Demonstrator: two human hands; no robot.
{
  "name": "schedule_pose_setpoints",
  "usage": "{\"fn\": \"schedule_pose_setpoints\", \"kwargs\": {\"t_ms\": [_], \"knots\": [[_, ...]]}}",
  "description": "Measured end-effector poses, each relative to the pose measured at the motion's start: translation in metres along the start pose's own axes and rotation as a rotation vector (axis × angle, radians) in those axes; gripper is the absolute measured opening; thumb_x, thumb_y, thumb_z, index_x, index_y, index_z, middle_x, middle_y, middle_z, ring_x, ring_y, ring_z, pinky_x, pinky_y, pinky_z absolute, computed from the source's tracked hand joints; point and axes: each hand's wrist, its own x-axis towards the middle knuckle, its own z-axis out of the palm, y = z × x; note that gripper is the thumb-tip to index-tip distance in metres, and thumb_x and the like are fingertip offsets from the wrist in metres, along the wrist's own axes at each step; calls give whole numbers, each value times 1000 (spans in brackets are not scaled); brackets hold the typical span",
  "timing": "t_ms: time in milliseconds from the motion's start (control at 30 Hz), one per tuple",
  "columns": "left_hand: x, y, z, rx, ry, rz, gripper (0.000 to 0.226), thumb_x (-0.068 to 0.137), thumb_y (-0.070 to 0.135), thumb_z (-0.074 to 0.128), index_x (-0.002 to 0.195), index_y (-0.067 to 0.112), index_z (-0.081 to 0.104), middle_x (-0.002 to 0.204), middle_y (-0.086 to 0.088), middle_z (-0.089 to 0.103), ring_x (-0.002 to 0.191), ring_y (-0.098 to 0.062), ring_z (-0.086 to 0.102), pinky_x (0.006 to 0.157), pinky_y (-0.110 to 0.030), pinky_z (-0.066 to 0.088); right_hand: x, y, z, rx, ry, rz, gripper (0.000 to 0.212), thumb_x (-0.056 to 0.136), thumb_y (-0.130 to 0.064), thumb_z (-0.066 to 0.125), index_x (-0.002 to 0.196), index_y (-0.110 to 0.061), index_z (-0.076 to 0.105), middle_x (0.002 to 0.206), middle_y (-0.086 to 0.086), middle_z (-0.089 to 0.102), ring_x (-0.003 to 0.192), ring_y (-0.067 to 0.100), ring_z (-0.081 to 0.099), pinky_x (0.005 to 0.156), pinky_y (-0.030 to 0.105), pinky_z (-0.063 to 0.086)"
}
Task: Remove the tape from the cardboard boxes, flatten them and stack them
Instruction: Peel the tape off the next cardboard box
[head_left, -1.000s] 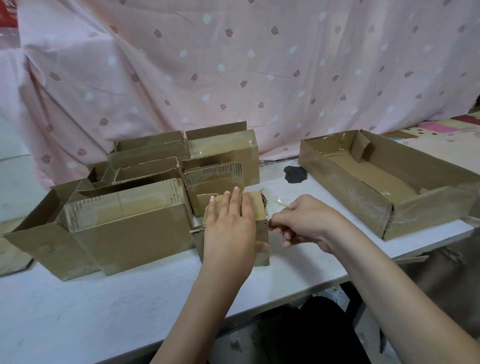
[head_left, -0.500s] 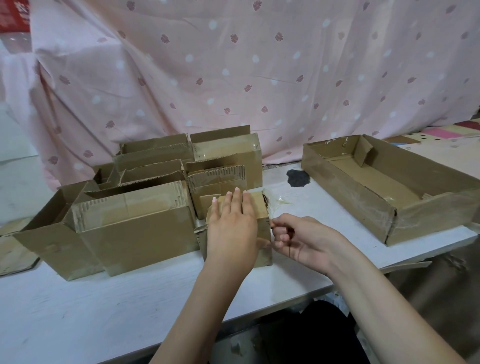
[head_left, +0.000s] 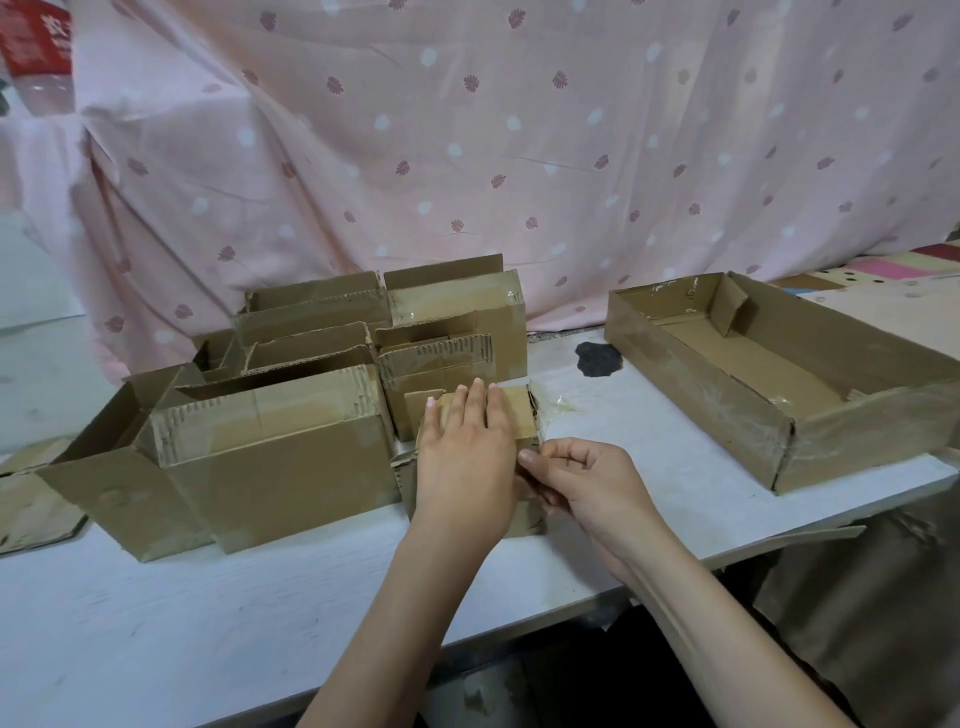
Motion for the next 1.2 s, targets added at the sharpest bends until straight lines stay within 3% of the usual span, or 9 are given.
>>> {"fn": "schedule_pose_setpoints", "kwargs": {"t_ms": [167, 400, 533, 600, 700, 867, 1000, 1100, 1200], "knots": [[1, 0, -3, -2, -20, -4, 97, 92, 43, 65, 156, 7, 1, 166, -10, 4, 153, -25, 2, 124, -48, 2, 0, 2, 5, -29, 57, -29, 23, 87, -7, 74, 68, -8, 61, 50, 3, 53, 45, 14, 40, 49, 26, 35], [2, 3, -8, -3, -24, -26, 80, 98, 24, 51, 156, 6, -1, 166, -11, 3, 153, -25, 1, 123, -49, 2, 2, -3, 6, -131, 57, -58, 28, 90, -5, 71, 67, -5, 56, 44, -7, 52, 41, 5, 47, 48, 15, 39], [2, 5, -5, 26, -31, -31, 91, 96, 33, 61, 156, 5, -1, 166, -12, 3, 153, -26, 1, 123, -49, 2, 4, -13, 2, -143, -1, 71, 26, 90, -7, 72, 66, -2, 63, 55, 5, 60, 52, 14, 52, 58, 23, 43], [2, 4, -4, 36, -37, -29, 96, 93, 34, 66, 156, 5, -1, 166, -13, 3, 153, -27, 2, 123, -49, 2, 6, -21, -1, -119, -53, 166, 24, 91, -4, 70, 69, 1, 64, 59, 10, 54, 49, 14, 53, 55, 24, 42], [2, 5, -3, 39, -28, -36, 100, 89, 33, 70, 156, 6, 1, 165, -13, 6, 153, -27, 4, 123, -49, 2, 9, -29, -3, -42, -90, 270, 28, 92, 2, 65, 64, 2, 62, 58, 5, 40, 42, 11, 44, 46, 21, 39], [1, 9, -6, 43, -12, -26, 90, 92, 16, 62, 156, 4, -1, 165, -14, 4, 153, -28, 2, 123, -49, 0, 9, -29, -2, -96, -59, 249, 36, 92, 2, 65, 57, -2, 59, 48, 2, 38, 49, 15, 39, 54, 24, 47], [4, 10, -3, 29, -14, 2, 95, 91, 24, 67, 156, 5, 0, 165, -13, 4, 153, -27, 2, 123, -49, 0, 8, -39, -9, -94, -108, 304, 38, 92, 3, 64, 55, -3, 61, 52, 2, 37, 46, 11, 36, 55, 23, 54], [9, 6, -3, -8, -13, 32, 107, 86, 48, 70, 157, 8, 1, 166, -10, 3, 153, -25, 1, 124, -47, -2, 10, -49, -19, -103, -102, 310, 49, 93, 3, 63, 45, -9, 62, 57, 2, 32, 42, 8, 35, 58, 23, 57], [6, 1, -6, -4, -20, 88, 110, 84, 61, 64, 157, 10, -1, 166, -10, 1, 153, -25, 0, 124, -44, -2, 9, -58, -25, -126, -171, 358, 36, 92, -2, 67, 57, -6, 63, 54, 1, 38, 43, 7, 37, 61, 24, 58]]}}
